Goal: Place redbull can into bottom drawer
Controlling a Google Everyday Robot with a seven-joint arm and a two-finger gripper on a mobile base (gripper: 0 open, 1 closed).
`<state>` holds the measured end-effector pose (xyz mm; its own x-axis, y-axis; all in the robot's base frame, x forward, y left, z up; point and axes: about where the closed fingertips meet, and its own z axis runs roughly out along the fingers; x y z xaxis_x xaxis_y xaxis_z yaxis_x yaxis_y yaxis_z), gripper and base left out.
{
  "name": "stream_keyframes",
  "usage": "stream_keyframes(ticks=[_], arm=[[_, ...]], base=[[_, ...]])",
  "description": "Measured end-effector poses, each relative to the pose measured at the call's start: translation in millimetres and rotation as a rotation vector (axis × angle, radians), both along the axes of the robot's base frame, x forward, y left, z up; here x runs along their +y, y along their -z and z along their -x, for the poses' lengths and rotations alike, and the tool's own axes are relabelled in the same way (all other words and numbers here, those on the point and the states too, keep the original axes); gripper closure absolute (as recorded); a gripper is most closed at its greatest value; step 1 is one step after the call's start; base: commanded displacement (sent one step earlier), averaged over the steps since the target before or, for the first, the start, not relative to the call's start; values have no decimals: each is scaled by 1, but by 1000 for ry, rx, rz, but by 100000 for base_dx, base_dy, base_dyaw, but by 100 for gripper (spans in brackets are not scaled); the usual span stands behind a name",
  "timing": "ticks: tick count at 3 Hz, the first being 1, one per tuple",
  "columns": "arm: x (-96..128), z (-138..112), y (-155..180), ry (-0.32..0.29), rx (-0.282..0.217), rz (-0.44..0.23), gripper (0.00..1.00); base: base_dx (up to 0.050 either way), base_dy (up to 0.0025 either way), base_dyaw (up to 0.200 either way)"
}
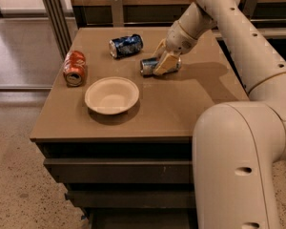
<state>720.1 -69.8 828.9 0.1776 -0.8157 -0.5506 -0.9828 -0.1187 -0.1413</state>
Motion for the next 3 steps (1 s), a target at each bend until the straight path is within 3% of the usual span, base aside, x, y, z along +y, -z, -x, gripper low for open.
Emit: stream_keyframes(ticks=[1, 2, 3], arm=[[0, 0, 0, 0, 0, 0, 88], [0, 0, 0, 0, 0, 0, 100], [6, -1, -9, 6, -17, -18, 100]], base=[[0, 0, 0], [0, 0, 0], [0, 0, 0]])
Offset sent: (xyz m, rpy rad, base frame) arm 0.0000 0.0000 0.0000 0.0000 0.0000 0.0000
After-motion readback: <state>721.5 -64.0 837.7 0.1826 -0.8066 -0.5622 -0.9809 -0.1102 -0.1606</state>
